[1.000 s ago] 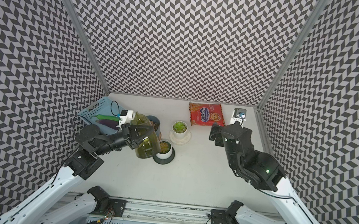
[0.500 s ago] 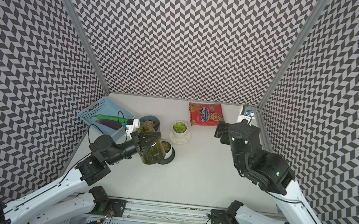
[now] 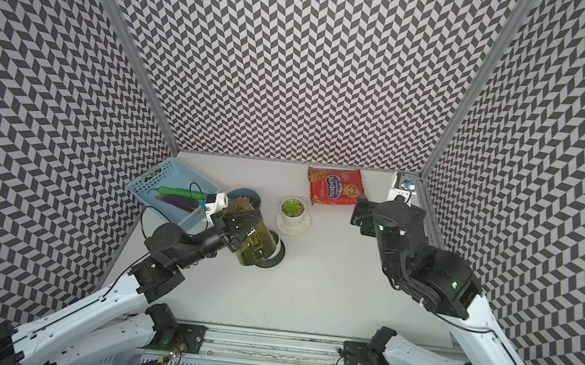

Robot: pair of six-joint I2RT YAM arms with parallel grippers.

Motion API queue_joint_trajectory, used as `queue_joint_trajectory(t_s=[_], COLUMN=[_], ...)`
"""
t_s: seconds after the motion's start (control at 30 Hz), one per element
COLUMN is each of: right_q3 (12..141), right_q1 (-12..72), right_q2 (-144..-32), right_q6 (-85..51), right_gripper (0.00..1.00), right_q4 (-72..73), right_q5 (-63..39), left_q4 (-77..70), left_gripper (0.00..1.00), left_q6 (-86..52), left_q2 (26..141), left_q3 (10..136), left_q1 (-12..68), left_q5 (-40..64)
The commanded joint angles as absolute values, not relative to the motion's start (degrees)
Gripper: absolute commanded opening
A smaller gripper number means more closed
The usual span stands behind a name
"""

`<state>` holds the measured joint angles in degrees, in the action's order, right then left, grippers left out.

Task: Water the succulent around the soil edge
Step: Water the soil of the potted plant with water.

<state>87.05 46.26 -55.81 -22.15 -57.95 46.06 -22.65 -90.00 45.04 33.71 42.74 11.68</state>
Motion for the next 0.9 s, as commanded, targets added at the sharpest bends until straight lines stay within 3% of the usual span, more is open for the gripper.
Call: queue_joint_trajectory(t_s=[0.0, 0.87], right_q3=[86.7, 85.0], right_q1=[46.2, 46.2], right_q2=[-54.9, -54.3], right_q6=[-23.1, -24.3], right_gripper=[1.00, 1.00], right_q4=[-57.0, -57.1], right_q5=[46.7, 46.5], left_q4=[-29.5, -34.6], left_gripper=[0.00, 0.00], left_q6=[-92.0, -94.6], left_q2=[43.7, 45.7], left_q3=[33.8, 33.1], left_q1=[43.0, 37.1], left_q5=[10.5, 12.8])
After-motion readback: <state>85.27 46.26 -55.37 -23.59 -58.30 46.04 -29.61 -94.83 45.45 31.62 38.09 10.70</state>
